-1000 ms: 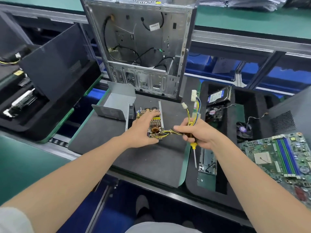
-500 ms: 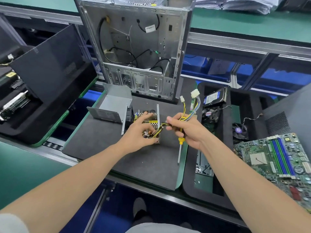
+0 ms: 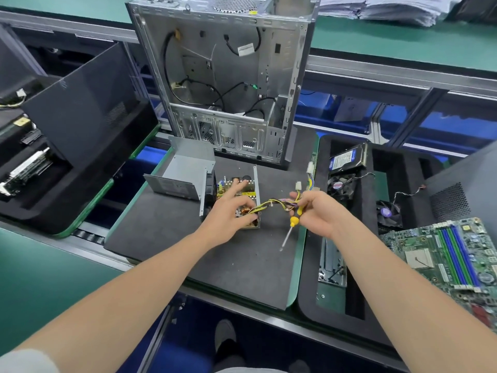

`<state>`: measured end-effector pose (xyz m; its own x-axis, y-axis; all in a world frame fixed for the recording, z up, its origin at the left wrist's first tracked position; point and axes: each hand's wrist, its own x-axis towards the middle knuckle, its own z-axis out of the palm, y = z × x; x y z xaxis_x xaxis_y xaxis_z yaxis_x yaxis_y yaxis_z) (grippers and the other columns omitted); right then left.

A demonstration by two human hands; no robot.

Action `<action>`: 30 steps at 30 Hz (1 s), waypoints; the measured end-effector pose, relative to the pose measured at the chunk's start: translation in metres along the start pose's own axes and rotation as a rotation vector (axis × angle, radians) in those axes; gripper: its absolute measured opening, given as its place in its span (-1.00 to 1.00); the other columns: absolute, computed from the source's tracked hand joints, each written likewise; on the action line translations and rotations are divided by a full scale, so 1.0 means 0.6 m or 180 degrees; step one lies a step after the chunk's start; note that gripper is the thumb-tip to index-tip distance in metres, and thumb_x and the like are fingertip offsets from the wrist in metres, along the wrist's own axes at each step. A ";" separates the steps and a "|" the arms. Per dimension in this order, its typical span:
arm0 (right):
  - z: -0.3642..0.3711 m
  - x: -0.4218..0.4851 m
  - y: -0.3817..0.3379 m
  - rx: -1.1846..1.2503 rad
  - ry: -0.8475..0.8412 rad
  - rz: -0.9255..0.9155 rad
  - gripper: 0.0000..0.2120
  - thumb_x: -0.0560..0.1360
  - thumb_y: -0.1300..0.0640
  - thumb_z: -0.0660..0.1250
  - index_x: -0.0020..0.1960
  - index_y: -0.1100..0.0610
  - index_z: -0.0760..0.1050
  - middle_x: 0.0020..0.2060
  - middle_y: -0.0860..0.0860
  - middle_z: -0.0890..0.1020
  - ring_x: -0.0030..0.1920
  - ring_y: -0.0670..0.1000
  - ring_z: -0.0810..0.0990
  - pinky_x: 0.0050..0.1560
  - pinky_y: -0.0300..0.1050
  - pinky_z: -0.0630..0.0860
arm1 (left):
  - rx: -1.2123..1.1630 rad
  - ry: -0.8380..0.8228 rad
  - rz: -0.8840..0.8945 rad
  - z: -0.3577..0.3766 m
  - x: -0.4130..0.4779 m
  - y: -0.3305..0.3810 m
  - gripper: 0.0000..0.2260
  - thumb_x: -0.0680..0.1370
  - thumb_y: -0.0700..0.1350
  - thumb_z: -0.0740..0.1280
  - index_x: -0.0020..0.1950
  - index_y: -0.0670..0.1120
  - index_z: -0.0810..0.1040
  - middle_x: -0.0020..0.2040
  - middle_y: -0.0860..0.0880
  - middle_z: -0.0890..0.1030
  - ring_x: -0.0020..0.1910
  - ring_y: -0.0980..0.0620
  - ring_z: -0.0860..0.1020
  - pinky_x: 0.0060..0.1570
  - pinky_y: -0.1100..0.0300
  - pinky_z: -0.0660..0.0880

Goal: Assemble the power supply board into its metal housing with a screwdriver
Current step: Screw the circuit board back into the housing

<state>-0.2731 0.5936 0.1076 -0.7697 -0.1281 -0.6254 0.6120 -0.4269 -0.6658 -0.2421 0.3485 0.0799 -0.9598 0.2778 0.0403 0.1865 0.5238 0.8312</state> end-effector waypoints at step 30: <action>-0.020 -0.022 0.081 -0.1962 0.1133 -0.2405 -0.67 0.36 0.30 0.30 0.05 0.00 0.41 0.04 0.12 0.59 -0.32 0.06 0.60 -0.27 -0.21 0.50 | -0.0267 0.0086 -0.0201 -0.003 0.008 0.003 -0.82 0.40 -0.10 0.63 -0.24 0.13 0.68 0.59 0.13 0.29 0.64 0.12 0.09 0.52 0.04 0.09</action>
<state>-0.2311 0.5853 0.0789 -0.9545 0.2972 0.0242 0.0562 0.2589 -0.9643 -0.2468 0.3496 0.0826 -0.9746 0.2239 0.0005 0.1084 0.4699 0.8760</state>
